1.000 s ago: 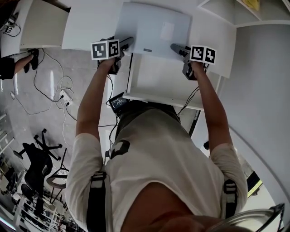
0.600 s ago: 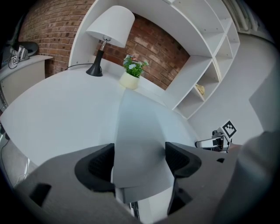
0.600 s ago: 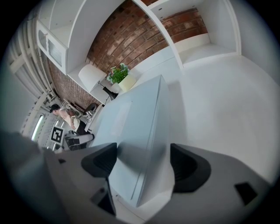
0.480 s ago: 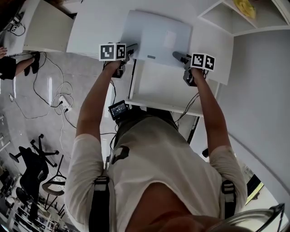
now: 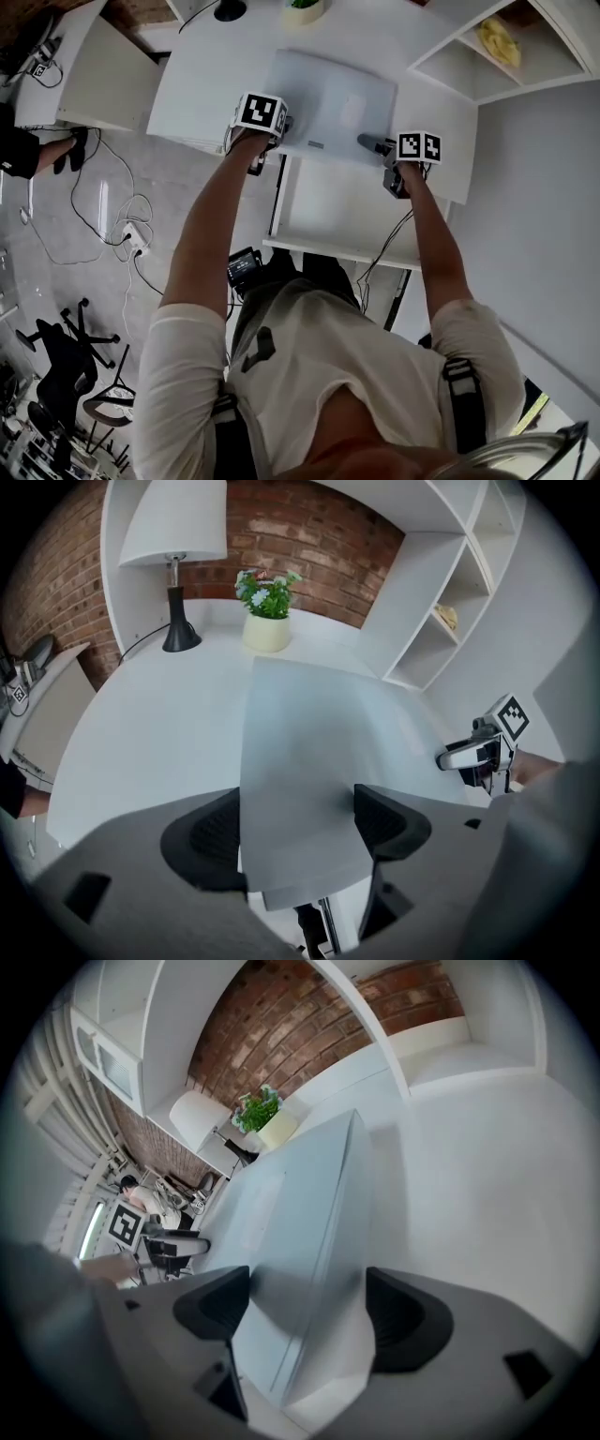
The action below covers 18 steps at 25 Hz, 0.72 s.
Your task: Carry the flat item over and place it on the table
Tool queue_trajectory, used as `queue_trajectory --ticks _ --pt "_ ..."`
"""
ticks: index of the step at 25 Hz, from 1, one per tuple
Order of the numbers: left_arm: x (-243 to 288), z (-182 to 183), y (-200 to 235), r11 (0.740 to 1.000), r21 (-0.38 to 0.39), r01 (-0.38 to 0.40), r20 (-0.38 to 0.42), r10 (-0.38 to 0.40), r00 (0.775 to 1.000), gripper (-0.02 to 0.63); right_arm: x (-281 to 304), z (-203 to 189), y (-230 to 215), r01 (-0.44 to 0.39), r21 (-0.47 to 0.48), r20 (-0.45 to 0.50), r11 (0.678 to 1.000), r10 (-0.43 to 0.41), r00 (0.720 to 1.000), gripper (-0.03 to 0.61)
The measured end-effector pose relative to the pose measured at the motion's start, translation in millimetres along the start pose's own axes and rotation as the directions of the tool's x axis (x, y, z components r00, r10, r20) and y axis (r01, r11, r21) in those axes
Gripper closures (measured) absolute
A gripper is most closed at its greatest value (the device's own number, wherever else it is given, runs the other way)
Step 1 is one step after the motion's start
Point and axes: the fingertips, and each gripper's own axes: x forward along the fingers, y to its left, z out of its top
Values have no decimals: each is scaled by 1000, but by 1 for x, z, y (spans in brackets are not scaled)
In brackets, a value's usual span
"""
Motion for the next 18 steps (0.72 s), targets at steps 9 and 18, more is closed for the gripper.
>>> queue_trajectory --ticks 9,18 --pt "14 27 0 989 -78 122 136 -111 984 249 1 39 -10 -26 16 105 1000 25 994 209" --pt "10 38 13 982 -75 172 265 -146 953 249 7 49 0 -25 27 148 999 21 989 210"
